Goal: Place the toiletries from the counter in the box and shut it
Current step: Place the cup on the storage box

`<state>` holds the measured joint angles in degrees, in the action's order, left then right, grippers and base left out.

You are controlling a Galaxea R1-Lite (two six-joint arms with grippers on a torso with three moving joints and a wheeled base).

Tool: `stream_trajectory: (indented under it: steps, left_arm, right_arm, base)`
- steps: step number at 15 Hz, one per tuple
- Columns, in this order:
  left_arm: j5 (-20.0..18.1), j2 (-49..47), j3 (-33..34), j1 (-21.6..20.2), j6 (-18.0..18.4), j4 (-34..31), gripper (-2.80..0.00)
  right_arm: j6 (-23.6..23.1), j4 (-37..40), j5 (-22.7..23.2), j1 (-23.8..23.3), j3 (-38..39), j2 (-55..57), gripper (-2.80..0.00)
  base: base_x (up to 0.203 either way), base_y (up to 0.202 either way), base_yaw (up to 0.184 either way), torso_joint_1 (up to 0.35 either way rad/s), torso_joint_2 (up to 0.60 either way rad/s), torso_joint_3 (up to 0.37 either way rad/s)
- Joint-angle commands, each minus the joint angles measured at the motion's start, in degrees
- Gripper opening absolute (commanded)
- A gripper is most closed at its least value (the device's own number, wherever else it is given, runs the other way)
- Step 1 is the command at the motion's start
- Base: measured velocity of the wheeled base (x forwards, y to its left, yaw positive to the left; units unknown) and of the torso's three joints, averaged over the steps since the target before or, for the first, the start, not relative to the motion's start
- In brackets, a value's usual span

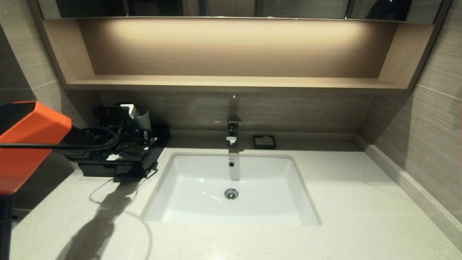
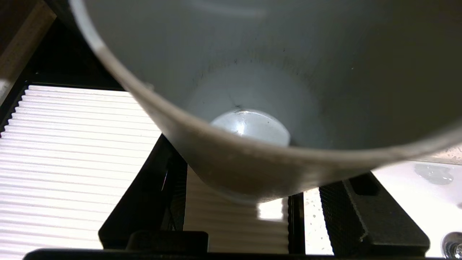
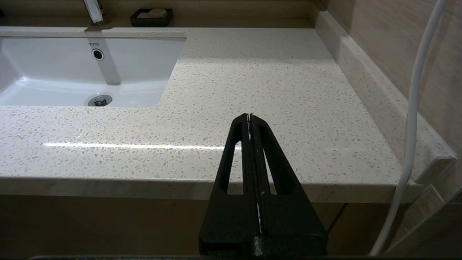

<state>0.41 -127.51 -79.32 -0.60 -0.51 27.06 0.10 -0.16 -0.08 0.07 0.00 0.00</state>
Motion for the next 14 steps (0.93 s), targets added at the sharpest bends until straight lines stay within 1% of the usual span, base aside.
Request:
stream_trajectory:
  steps: [1,14]
  left_arm:
    - [0.0,-0.3,-0.1,0.0,0.0,0.2,-2.8]
    - [0.5,-1.4,-0.6,0.0,0.2,0.5,-2.8]
  right_arm:
    - [0.0,0.0,0.0,0.0,0.1,-0.1,-2.8]
    - [0.0,0.0,0.0,0.0,0.0,-0.1,-2.8]
  base:
    - [0.0,0.0,0.0,0.0,0.0,0.0]
    - [0.0,0.0,0.0,0.0,0.0,0.0]
